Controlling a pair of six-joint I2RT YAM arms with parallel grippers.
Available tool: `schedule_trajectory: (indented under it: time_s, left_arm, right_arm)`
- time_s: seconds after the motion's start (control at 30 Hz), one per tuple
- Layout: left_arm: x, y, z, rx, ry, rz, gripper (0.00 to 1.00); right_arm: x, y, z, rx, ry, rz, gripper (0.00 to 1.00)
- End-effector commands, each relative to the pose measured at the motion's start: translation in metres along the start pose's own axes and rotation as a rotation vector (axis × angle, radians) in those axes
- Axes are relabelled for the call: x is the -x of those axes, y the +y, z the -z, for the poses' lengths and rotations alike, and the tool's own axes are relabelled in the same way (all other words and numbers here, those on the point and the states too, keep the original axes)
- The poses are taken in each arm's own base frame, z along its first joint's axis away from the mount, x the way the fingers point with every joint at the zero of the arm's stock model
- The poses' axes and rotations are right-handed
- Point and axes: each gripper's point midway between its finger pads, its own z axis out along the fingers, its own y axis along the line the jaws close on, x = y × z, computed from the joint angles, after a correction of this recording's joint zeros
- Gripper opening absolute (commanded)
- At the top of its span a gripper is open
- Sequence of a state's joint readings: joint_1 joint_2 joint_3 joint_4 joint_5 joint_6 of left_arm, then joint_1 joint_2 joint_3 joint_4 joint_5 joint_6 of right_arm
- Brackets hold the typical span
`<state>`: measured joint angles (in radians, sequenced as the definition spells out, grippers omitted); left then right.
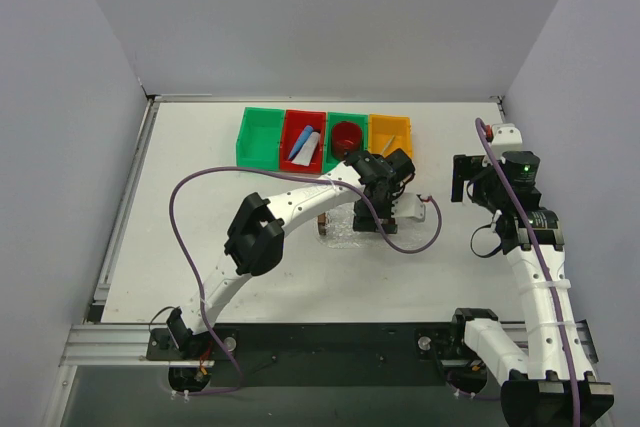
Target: Prepare toiletry sets of a toothbrush and toothpaste on the tray
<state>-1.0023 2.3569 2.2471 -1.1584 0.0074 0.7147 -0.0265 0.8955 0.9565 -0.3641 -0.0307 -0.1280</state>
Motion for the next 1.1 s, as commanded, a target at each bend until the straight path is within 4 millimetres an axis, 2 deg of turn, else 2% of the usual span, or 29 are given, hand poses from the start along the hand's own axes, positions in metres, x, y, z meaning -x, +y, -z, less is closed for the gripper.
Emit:
schedule_trajectory:
  time_s: [0.0, 0.1, 0.2, 0.23, 0.33, 0.7, 0.9, 1.07]
  left_arm:
    - [0.025, 0.017, 0.022, 0.077, -0.093, 0.014, 0.56]
    - [0.026, 0.016, 0.024, 0.071, -0.104, 0.024, 0.69]
    - [0.028, 0.016, 0.026, 0.07, -0.11, 0.029, 0.73]
    - [0.028, 0.016, 0.027, 0.071, -0.114, 0.034, 0.82]
    - [0.03, 0.015, 0.026, 0.069, -0.12, 0.037, 0.9]
    - [0.028, 0.011, 0.013, 0.06, -0.141, 0.042, 0.94]
    - [0.033, 0.017, 0.015, 0.103, -0.173, 0.033, 0.94]
    - [0.037, 0.023, 0.025, 0.139, -0.209, 0.04, 0.95]
  right_arm:
    - [0.004, -0.004, 0.0, -0.018, -0.006, -0.016, 1.0]
    - [0.004, -0.004, 0.0, -0.016, -0.005, -0.016, 1.0]
    - [0.003, -0.004, 0.0, -0.015, -0.002, -0.017, 1.0]
    - [0.004, -0.004, 0.0, -0.014, -0.003, -0.016, 1.0]
    - [0.004, -0.004, 0.0, -0.012, -0.002, -0.017, 1.0]
    - [0.003, -0.003, -0.001, -0.003, 0.002, -0.019, 1.0]
    - [0.001, -0.001, -0.002, 0.009, 0.011, -0.019, 1.0]
    - [-0.001, -0.001, -0.004, 0.008, 0.02, -0.017, 1.0]
